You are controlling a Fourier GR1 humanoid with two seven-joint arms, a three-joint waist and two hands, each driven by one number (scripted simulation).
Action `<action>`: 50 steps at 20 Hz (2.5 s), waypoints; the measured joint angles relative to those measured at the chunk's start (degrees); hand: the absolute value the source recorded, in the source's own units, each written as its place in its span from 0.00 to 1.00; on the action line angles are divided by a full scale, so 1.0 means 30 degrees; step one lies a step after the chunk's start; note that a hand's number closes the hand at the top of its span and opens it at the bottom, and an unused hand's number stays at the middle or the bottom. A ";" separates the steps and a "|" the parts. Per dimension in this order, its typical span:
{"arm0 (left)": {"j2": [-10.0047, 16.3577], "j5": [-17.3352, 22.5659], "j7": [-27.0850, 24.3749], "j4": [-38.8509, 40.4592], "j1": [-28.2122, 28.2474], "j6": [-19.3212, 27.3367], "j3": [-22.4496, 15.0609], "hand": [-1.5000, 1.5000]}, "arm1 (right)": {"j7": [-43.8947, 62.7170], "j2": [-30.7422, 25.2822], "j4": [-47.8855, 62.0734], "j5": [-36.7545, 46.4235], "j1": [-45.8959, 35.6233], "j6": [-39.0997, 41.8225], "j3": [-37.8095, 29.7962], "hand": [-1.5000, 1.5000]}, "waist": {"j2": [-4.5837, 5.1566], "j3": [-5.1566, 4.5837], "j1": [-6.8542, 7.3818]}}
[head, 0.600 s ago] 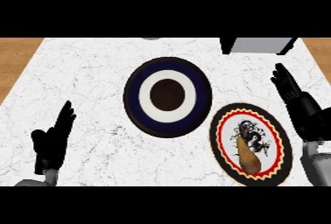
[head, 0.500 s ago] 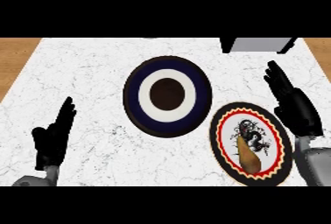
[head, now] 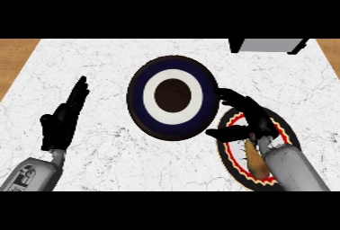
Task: Pick the pear from the plate and place it in the plate
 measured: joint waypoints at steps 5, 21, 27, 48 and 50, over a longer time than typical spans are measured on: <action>-0.0261 -0.0364 0.0713 0.0469 -0.1035 -0.0482 0.0505 0.50 | 0.0550 0.1320 -0.0649 0.1127 0.2190 -0.0845 0.1375 0.00 | -0.0027 0.0087 -0.0398; -0.0908 -0.1022 0.1172 0.0532 -0.1350 -0.1220 0.0997 0.50 | 0.7790 -0.5176 -0.4739 0.0331 -0.1093 0.6937 -0.0293 0.00 | -0.0025 0.0081 -0.0315; -0.1258 -0.1264 0.1179 0.0797 -0.1607 -0.1427 0.1240 0.50 | 0.9743 -0.5689 -0.3017 -0.1931 -0.2977 0.9788 -0.0526 0.00 | -0.0013 0.0094 -0.0296; -0.2054 -0.2399 0.1237 0.0618 -0.1028 -0.2507 0.2607 0.50 | 0.8624 -0.4186 0.1281 -0.0221 -0.2098 1.2616 0.1300 0.00 | -0.0024 0.0118 -0.0383; -0.2297 -0.2617 0.1358 0.0557 -0.1075 -0.2551 0.2740 0.50 | 0.8413 -0.3816 0.1621 0.0310 -0.1973 1.2848 0.1266 0.00 | -0.0023 0.0118 -0.0387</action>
